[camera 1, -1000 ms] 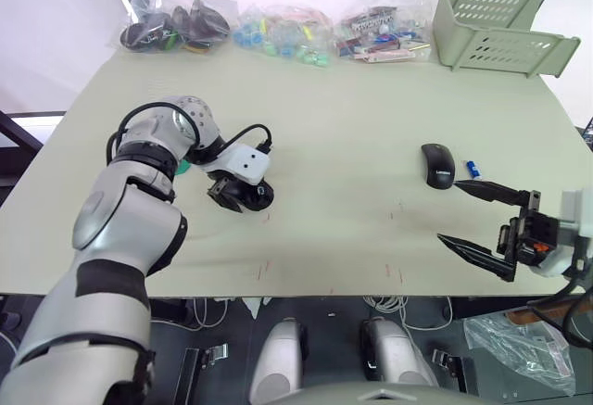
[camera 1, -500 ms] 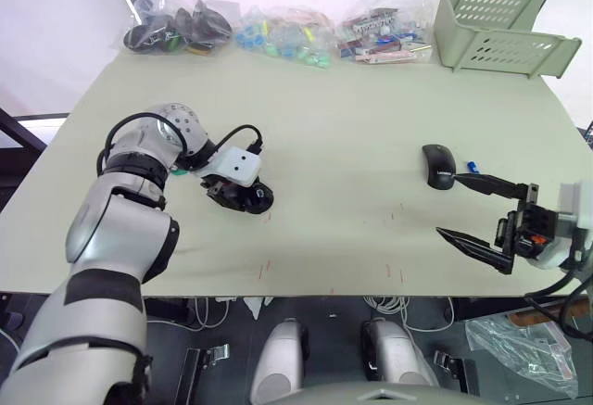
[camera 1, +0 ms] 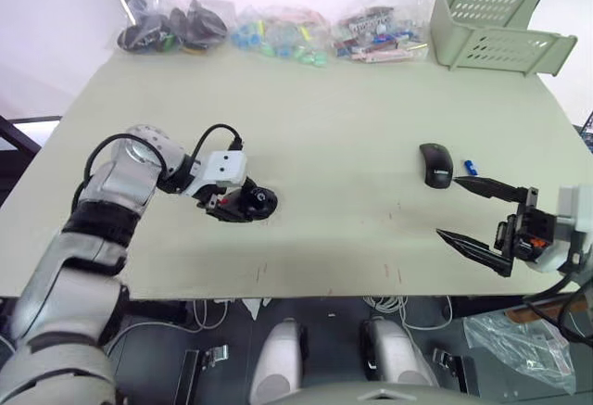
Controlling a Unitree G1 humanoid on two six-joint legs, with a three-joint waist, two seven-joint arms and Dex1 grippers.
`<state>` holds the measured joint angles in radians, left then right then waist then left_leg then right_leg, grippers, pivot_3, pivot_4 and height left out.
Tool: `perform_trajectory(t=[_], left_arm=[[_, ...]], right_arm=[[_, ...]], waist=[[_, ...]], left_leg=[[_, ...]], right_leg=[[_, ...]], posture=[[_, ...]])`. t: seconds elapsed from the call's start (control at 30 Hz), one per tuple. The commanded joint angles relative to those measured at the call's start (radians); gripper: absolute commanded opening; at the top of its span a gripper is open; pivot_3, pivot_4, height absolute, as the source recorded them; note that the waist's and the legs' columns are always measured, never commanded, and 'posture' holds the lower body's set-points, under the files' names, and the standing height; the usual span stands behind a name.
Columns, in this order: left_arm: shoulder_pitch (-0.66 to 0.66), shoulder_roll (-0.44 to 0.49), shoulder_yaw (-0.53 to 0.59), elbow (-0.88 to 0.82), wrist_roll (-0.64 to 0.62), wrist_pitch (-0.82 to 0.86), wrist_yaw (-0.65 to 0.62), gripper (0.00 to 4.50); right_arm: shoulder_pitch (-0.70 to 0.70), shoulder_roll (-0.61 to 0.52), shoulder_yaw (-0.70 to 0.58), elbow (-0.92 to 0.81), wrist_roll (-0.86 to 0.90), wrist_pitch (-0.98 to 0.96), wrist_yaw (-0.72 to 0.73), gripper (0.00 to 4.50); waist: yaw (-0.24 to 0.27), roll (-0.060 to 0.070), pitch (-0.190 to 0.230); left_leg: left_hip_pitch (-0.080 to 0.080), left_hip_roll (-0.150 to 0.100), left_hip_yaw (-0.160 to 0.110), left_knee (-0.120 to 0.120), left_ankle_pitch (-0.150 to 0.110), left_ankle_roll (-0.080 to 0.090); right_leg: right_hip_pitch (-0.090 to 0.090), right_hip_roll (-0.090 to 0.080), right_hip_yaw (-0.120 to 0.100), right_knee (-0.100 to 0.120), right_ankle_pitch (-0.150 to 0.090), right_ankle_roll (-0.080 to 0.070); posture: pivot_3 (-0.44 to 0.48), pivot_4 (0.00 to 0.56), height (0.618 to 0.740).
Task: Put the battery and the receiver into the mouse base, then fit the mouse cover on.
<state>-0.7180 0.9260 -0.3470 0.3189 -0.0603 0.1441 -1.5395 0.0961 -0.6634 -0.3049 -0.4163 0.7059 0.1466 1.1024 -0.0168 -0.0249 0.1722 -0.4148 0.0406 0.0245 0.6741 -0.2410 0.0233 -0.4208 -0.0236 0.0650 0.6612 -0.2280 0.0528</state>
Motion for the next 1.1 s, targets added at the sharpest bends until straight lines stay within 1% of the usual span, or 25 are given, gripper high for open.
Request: perform_trajectory(t=[0.03,0.07,0.1,0.17,0.23,0.3,0.37,0.57,0.63,0.73,0.87,0.97,1.03,1.1], left_arm=[[0.064,0.04,0.053,-0.353,-0.049,0.445,0.086,2.94],[0.063,0.041,0.042,-0.431,-0.032,0.583,0.124,2.94],[0.059,0.033,0.044,-0.489,-0.05,0.689,0.146,2.94],[0.047,0.018,0.037,-0.573,-0.066,0.82,0.189,2.94],[0.044,-0.005,0.013,-0.625,-0.027,0.872,0.275,2.94],[0.032,-0.024,-0.043,-0.641,0.017,0.911,0.345,2.94],[0.017,-0.059,-0.073,-0.646,0.017,0.975,0.394,2.94],[-0.059,-0.096,-0.218,-0.648,0.054,0.992,0.45,2.94],[-0.096,-0.13,-0.245,-0.625,0.056,0.987,0.467,2.94],[-0.124,-0.15,-0.284,-0.624,0.056,0.981,0.47,2.94],[-0.16,-0.22,-0.311,-0.557,0.047,0.971,0.482,2.94],[-0.2,-0.235,-0.323,-0.529,0.035,0.974,0.46,2.94],[-0.213,-0.217,-0.377,-0.481,0.061,0.91,0.427,2.94],[-0.215,-0.207,-0.429,-0.437,0.102,0.847,0.42,2.94]], right_arm=[[-0.003,0.006,-0.001,-0.024,-0.002,-0.023,-0.003,4.5],[-0.007,0.007,0.001,-0.019,-0.003,-0.024,-0.002,4.5],[-0.009,0.007,0.002,-0.015,-0.003,-0.026,-0.001,4.5],[-0.013,0.007,0.003,-0.01,-0.004,-0.027,0.0,4.5],[-0.012,0.009,0.004,-0.012,-0.006,-0.029,-0.001,4.5],[-0.009,0.011,0.005,-0.012,-0.006,-0.03,-0.002,4.5],[0.0,0.015,0.004,-0.019,-0.006,-0.03,-0.005,4.5],[0.028,0.019,-0.01,-0.036,-0.003,-0.025,-0.017,4.5],[0.04,0.016,-0.014,-0.041,-0.015,-0.029,-0.028,4.5],[0.075,0.017,-0.028,-0.07,-0.011,-0.023,-0.049,4.5],[0.151,0.002,-0.055,-0.086,-0.012,-0.031,-0.025,4.5],[0.161,-0.004,-0.077,-0.095,-0.002,-0.026,-0.034,4.5],[0.141,0.004,-0.068,-0.09,-0.016,-0.037,-0.05,4.5],[0.15,0.007,-0.052,-0.103,-0.026,-0.046,-0.039,4.5]], waist=[[0.005,0.0,0.0],[0.007,0.0,0.0],[0.011,0.0,0.0],[0.009,0.0,0.0],[0.006,0.0,0.0],[0.005,0.0,0.0],[0.005,0.0,0.0],[0.008,0.0,0.0],[0.009,0.0,0.0],[0.009,0.0,0.0],[0.008,0.0,0.0],[0.008,0.0,0.0],[0.006,0.0,0.0],[0.004,0.0,0.0]], left_leg=[[0.0,0.0,0.0,0.0,0.0,0.0],[0.0,0.0,-0.001,0.0,0.0,0.0],[0.0,0.0,-0.001,0.001,0.0,0.0],[0.0,-0.001,-0.002,0.002,0.0,0.0],[0.0,-0.001,-0.002,0.001,0.0,0.0],[0.0,-0.001,-0.002,0.001,0.0,0.0],[0.001,-0.001,-0.002,0.001,0.0,0.0],[0.0,-0.001,-0.002,0.001,0.0,0.0],[0.0,-0.001,-0.002,0.001,0.0,0.0],[0.0,-0.001,-0.002,0.001,0.0,0.0],[0.0,-0.001,-0.002,0.001,0.0,0.0],[0.001,-0.001,-0.002,0.002,0.0,0.0],[0.001,-0.001,-0.002,0.002,0.0,0.0],[0.001,-0.001,-0.002,0.001,0.0,0.0]], right_leg=[[0.0,0.0,0.0,0.0,0.0,0.0],[0.0,0.0,-0.001,0.0,-0.001,0.001],[0.001,0.0,-0.001,0.0,-0.001,0.002],[0.002,0.0,-0.002,0.0,-0.004,0.001],[0.001,0.0,-0.002,0.0,-0.004,0.001],[0.001,0.0,-0.002,0.0,-0.004,0.002],[0.001,0.001,-0.002,0.0,-0.003,0.004],[0.001,0.001,-0.002,0.0,-0.003,0.003],[0.001,0.001,-0.002,0.0,-0.003,0.003],[0.001,0.001,-0.002,0.0,-0.003,0.003],[0.001,0.001,-0.002,0.0,-0.003,0.003],[0.002,0.001,-0.001,0.0,-0.004,0.002],[0.002,0.001,-0.001,0.0,-0.004,0.002],[0.001,0.002,-0.001,0.0,-0.004,0.002]], posture=[[0.0,0.15,0.74],[0.0,0.15,0.74],[0.0,0.15,0.74],[0.0,0.15,0.74],[0.0,0.15,0.74],[0.0,0.15,0.74],[0.0,0.15,0.74],[0.0,0.15,0.74],[0.0,0.15,0.74],[0.0,0.15,0.74],[0.0,0.15,0.74],[0.0,0.15,0.74],[0.0,0.15,0.74],[0.0,0.15,0.74]])
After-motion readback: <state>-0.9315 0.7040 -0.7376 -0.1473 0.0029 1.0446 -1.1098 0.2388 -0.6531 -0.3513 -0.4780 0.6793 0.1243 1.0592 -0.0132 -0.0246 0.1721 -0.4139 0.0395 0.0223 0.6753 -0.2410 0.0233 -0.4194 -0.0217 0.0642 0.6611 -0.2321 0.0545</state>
